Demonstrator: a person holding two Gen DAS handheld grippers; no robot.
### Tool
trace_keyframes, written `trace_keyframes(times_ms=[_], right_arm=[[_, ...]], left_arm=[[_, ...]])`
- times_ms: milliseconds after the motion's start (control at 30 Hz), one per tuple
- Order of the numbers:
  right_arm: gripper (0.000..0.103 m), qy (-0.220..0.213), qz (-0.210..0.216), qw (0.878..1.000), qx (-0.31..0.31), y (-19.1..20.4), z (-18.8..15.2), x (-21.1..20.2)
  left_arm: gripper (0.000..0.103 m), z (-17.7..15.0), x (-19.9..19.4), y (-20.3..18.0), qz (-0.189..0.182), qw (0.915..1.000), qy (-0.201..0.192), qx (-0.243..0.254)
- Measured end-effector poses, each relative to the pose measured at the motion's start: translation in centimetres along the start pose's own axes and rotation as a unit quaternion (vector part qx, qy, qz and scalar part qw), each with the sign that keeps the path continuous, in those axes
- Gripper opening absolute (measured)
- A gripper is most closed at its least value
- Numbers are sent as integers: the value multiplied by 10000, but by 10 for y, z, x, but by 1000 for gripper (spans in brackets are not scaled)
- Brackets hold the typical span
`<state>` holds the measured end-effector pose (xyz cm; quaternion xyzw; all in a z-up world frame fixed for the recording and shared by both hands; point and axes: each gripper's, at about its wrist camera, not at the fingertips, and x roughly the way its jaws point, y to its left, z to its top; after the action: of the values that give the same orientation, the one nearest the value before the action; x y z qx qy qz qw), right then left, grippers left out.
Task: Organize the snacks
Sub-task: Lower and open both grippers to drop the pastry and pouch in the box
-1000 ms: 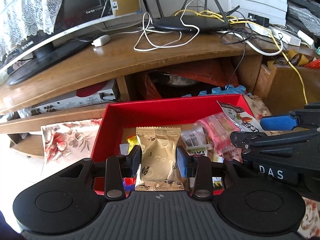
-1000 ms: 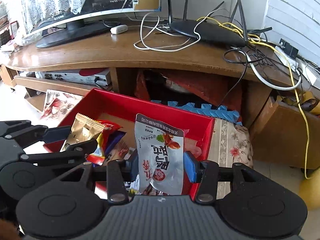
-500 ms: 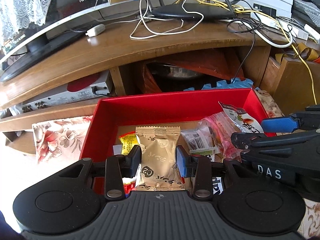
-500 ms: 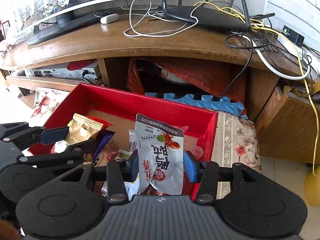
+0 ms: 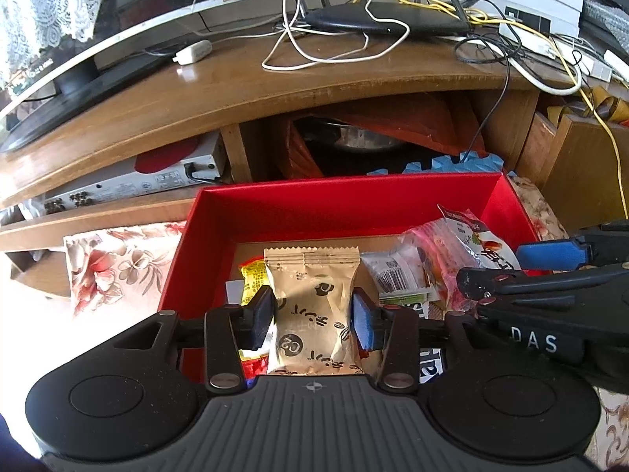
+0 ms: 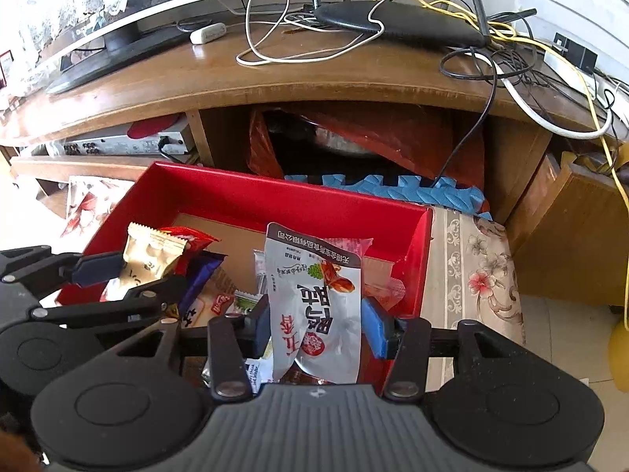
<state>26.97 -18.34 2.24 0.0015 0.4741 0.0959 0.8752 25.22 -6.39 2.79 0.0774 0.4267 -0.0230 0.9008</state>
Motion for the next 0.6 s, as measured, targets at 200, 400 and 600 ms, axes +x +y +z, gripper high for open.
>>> trace_keyframes(times_ms=[200, 400, 600], right_arm=[[48, -15, 35, 10000, 71, 0, 1, -1], [49, -11, 84, 9998, 184, -3, 0, -1], [52, -144, 64, 9995, 289, -7, 0, -11]], left_arm=[[56, 2, -4, 5, 12, 9999, -66, -83], [56, 3, -4, 5, -4, 9999, -67, -102], [65, 4, -12, 7, -36, 9997, -181, -168]])
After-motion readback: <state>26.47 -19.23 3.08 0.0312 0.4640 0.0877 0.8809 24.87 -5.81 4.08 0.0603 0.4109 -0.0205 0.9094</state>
